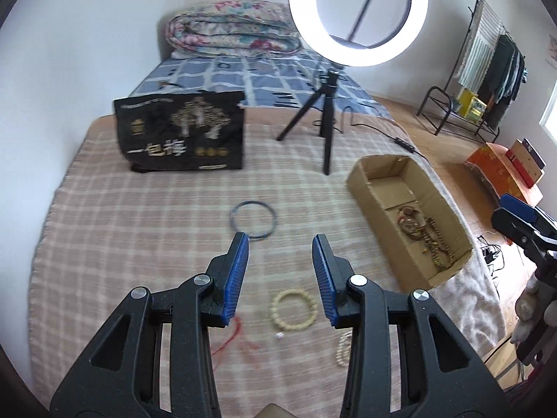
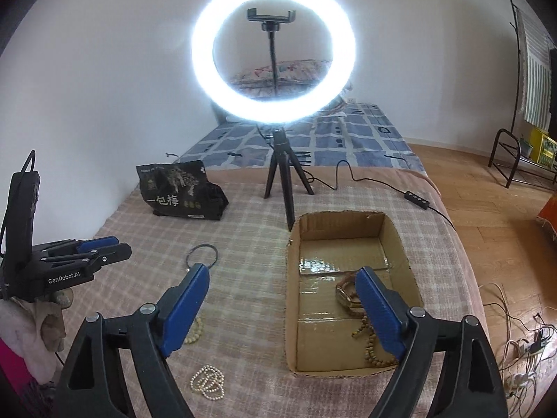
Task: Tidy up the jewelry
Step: 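Move both open tools back toward the remaining jewelry on the blanket, then grasp the green jade pendant with the left tool while the right tool grasps the pearl strand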
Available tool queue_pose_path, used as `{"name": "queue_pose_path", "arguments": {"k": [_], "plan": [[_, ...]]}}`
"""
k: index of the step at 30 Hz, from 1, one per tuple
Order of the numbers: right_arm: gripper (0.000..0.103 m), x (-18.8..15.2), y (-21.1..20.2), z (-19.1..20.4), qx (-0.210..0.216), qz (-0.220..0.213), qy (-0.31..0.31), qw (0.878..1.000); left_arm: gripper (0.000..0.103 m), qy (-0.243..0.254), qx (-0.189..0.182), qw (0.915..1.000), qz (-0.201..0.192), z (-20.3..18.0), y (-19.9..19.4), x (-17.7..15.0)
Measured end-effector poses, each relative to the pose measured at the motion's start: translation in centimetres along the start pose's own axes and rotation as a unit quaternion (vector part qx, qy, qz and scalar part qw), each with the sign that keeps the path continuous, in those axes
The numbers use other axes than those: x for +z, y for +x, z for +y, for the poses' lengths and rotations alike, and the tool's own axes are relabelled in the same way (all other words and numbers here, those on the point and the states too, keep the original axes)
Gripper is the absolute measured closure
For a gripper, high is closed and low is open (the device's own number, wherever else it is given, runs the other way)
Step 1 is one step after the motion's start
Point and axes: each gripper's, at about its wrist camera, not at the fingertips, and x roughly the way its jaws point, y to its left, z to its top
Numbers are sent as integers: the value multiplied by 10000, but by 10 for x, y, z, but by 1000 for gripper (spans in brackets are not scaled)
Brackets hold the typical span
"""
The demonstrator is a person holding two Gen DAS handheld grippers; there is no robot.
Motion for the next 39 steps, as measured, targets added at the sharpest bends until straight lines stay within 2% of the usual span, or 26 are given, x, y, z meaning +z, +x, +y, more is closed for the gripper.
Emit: {"name": "queue_pose_path", "arguments": {"k": [2,8,13,18,21,29,36,39], "plan": [[3,-5,3,11,38,24,-78,10000,65,-54,130,9999,-17,18,-5,-5],[2,-31,20,36,301,563,-324,9974,64,-292,366,9988,162,56,-8,-23],[2,-56,31,46,344,916,-387,9944,64,-596,247,9962,586,78,9,-40],[2,-75,41,50,575,1171,-301,9910,64,-495,101,9946,903,84,21,-59],[4,-90,49,58,665,1367,-447,9874,64,-309,69,9942,1031,88,26,-75],[9,-126,73,80,859,1825,-871,9756,64,-260,-120,9872,1568,97,47,-115],[9,-139,93,86,832,2111,-990,9689,64,-69,-144,9847,1737,90,56,-127],[15,-145,101,87,844,2222,-994,9662,64,-30,-107,9843,1762,91,59,-128]]}}
